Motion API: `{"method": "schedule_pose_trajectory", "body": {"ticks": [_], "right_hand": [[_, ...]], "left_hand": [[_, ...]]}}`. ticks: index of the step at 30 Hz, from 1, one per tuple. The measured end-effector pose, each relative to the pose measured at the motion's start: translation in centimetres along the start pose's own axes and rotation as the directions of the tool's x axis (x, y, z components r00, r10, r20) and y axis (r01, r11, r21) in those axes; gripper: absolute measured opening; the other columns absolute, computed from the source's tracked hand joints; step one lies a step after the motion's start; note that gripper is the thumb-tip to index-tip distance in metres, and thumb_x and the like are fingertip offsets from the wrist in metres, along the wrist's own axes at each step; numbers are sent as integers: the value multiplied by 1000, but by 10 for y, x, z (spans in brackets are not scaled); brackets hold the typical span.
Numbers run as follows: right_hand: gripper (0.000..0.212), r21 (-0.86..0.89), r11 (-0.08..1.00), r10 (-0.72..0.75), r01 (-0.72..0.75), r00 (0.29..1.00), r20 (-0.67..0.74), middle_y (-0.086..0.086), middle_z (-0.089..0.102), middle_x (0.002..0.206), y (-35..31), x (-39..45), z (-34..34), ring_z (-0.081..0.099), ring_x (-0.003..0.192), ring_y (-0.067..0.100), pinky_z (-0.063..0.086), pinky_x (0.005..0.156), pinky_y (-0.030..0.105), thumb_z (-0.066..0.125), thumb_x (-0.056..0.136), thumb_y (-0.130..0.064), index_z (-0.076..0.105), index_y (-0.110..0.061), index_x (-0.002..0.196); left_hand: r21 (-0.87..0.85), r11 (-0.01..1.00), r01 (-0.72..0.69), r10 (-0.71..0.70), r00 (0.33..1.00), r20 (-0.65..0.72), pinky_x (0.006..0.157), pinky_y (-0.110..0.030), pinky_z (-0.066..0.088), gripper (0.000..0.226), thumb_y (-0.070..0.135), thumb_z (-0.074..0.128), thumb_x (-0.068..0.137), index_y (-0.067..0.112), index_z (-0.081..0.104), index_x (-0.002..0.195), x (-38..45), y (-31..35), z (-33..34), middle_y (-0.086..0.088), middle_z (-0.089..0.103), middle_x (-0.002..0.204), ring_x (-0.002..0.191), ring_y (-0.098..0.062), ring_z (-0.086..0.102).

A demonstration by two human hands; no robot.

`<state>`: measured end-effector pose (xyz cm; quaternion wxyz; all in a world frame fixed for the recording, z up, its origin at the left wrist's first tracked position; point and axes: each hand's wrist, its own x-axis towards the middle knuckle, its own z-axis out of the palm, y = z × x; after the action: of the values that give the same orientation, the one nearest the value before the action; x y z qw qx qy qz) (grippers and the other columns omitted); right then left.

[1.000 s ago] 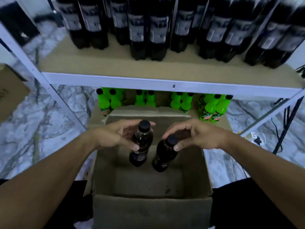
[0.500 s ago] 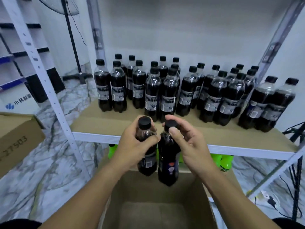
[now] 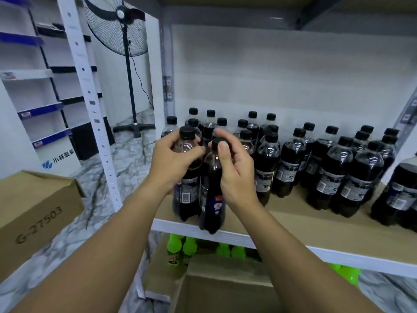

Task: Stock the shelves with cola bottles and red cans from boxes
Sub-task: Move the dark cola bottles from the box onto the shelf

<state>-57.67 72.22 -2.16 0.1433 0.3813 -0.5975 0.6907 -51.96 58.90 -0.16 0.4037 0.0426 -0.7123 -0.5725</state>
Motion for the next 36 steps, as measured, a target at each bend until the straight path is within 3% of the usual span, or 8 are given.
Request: {"method": "schedule_pose_trajectory", "body": {"ticks": [3, 6, 13, 19, 24, 29, 32, 36], "right_hand": [[29, 51, 999, -6, 12, 994, -109, -3, 70, 102, 18, 9, 20, 66, 94, 22, 53, 87, 36, 46, 104, -21, 66, -11, 123], [28, 49, 999, -18, 24, 993, -120, 13, 69, 89, 35, 21, 34, 61, 82, 41, 52, 75, 48, 47, 105, -22, 70, -10, 114], [29, 147, 989, 36, -18, 991, -125, 4, 70, 79, 58, 51, 42, 67, 76, 23, 56, 76, 36, 60, 101, -29, 72, -3, 96], [28, 195, 981, 11, 3, 997, -73, -5, 76, 90, 68, 59, 37, 73, 87, 18, 59, 83, 35, 88, 74, -15, 75, -5, 98], [20, 179, 984, -4, 19, 997, -82, 12, 77, 94, 81, 67, 32, 74, 87, 37, 58, 85, 59, 84, 80, -7, 77, -7, 99], [18, 91, 995, -27, 34, 997, -78, 14, 77, 91, 87, 70, 31, 75, 83, 36, 59, 81, 58, 80, 82, -10, 77, -6, 100], [19, 37, 998, -39, 42, 997, -60, 11, 77, 91, 88, 70, 30, 77, 84, 30, 60, 82, 56, 79, 85, -12, 76, -6, 102], [21, -41, 998, -48, 47, 999, -14, 5, 77, 93, 84, 68, 26, 76, 89, 25, 60, 84, 52, 76, 88, -23, 75, -12, 106]], "left_hand": [[6, 1000, 17, -17, 1000, 3, 91, -47, 60, 18, 12, 80, 72, 23, 76, 87, 16, -15, -8, 2, 76, 85, 87, -17, 73], [-18, 999, 41, -41, 999, 3, 92, -52, 60, 19, 7, 80, 74, 19, 77, 90, 27, -29, -13, -2, 77, 86, 88, -20, 74], [-67, 997, 49, -51, 998, -32, 98, -52, 56, 33, 20, 84, 69, 17, 69, 98, 46, -59, -17, -2, 77, 95, 101, -23, 72], [-171, 984, 43, -49, 998, -32, 99, -50, 57, 27, 16, 88, 77, 17, 73, 100, 50, -75, -12, -3, 78, 100, 104, -22, 73], [-210, 977, -38, 26, 998, -58, 86, -31, 58, 24, -3, 81, 81, 14, 75, 97, 48, -79, -5, 1, 79, 90, 92, -16, 74], [-183, 982, -49, 39, 998, -59, 85, -28, 57, 24, -4, 79, 83, 0, 75, 106, 50, -84, -4, -4, 80, 96, 93, -17, 75], [-114, 990, -89, 79, 993, -89, 83, -27, 57, 21, 7, 83, 83, 10, 78, 103, 48, -86, -5, -6, 77, 97, 91, -17, 71], [110, 980, -169, 185, 970, -159, 75, -11, 46, 18, 17, 83, 85, 20, 76, 101, 42, -88, -5, -7, 65, 98, 82, 3, 59]]}}
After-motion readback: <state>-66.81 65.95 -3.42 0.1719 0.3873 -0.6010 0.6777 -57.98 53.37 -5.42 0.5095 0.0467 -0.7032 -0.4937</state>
